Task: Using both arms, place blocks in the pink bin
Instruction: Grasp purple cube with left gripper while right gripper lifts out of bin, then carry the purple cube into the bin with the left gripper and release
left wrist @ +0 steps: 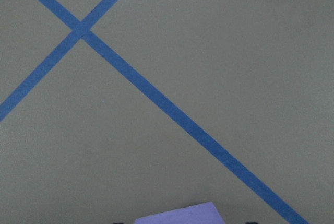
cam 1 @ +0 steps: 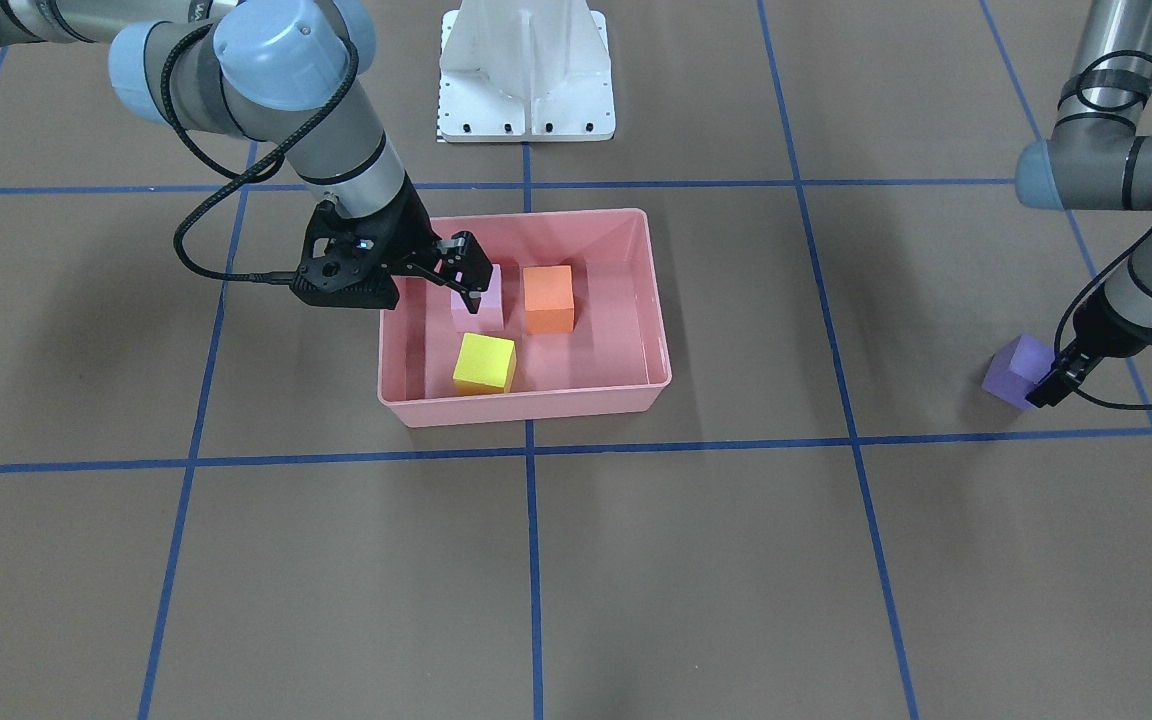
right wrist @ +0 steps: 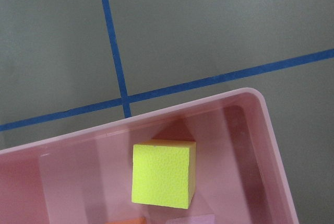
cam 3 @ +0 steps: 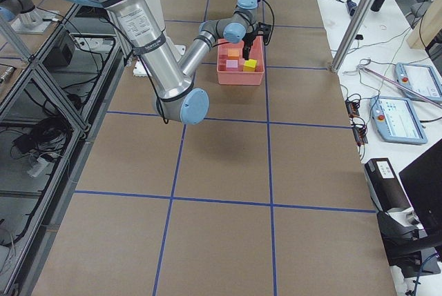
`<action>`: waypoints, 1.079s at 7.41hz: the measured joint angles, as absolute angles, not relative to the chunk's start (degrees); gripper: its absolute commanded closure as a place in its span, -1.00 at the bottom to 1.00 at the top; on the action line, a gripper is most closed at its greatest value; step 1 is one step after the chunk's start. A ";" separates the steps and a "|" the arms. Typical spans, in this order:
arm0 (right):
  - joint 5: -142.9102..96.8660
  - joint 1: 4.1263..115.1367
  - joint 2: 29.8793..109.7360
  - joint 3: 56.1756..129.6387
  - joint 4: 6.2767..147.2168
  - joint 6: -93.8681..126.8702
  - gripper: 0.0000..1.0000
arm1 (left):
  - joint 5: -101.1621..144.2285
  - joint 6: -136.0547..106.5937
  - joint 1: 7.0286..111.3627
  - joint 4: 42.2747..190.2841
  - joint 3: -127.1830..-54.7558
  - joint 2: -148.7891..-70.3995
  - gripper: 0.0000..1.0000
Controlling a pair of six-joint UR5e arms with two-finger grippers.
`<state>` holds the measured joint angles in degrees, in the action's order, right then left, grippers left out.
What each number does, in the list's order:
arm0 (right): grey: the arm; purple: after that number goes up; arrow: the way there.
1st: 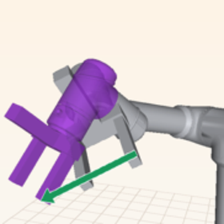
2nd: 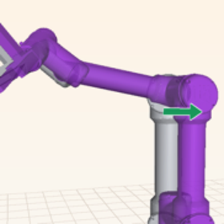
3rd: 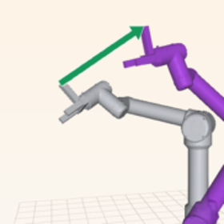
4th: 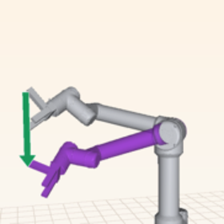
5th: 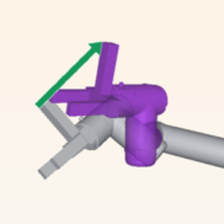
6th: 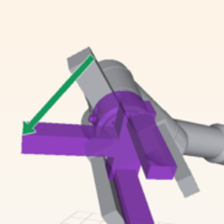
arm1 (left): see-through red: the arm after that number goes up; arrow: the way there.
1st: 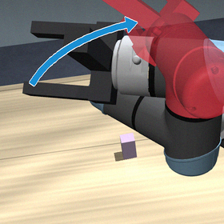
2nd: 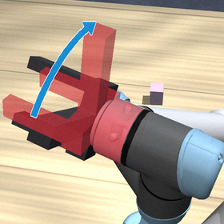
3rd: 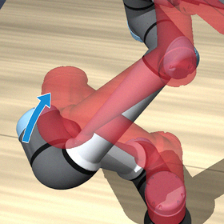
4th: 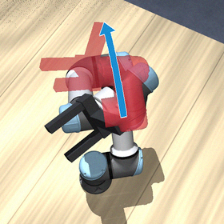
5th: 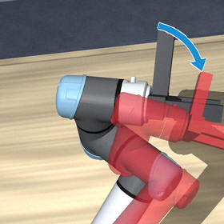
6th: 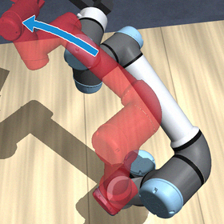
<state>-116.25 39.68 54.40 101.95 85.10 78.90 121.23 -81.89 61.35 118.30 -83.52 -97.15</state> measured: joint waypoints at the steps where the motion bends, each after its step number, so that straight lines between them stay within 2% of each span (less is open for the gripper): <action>1: -117.76 41.03 55.30 102.69 85.11 78.75 -1.00 | 122.55 -82.74 61.32 118.17 -84.03 -97.70 1.00; 4: -124.33 47.67 59.78 105.88 84.96 77.97 -1.00 | 134.11 -91.92 61.48 111.57 -88.70 -106.16 1.00; 6: -125.42 51.74 64.21 107.34 84.88 73.47 -1.00 | 135.36 -97.16 61.28 97.37 -93.43 -118.03 1.00; 8: -125.58 55.04 68.69 107.56 84.72 67.36 -1.00 | 132.84 -106.30 55.69 90.40 -95.14 -128.62 1.00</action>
